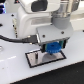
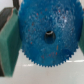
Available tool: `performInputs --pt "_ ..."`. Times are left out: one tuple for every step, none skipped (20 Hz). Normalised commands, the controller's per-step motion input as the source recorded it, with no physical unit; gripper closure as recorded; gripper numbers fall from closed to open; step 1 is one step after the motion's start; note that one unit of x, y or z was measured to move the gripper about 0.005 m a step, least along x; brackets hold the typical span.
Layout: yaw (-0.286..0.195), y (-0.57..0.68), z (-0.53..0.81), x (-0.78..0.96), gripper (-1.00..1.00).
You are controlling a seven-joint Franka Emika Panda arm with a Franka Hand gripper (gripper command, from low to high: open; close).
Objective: Insert the blue gear onto the right peg, followed by the red gear
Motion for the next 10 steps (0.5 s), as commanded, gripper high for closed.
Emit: performInputs --pt "0.0 0.0 0.35 0.36 1.0" --pt "0.0 0.05 0.38 0.32 1.0" --pt "0.0 -0.09 -0.1 0.11 1.0" --pt "0.0 -0.04 0.05 0.12 1.0" --pt "0.0 -0.01 0.06 0.11 1.0" --pt "0.0 0.0 0.06 0.07 1.0" --pt "0.0 0.0 0.04 0.04 1.0" --pt "0.0 -0.01 0.0 0.05 1.0" --pt "0.0 -0.05 0.02 0.03 1.0" --pt "0.0 -0.07 0.15 0.04 1.0"
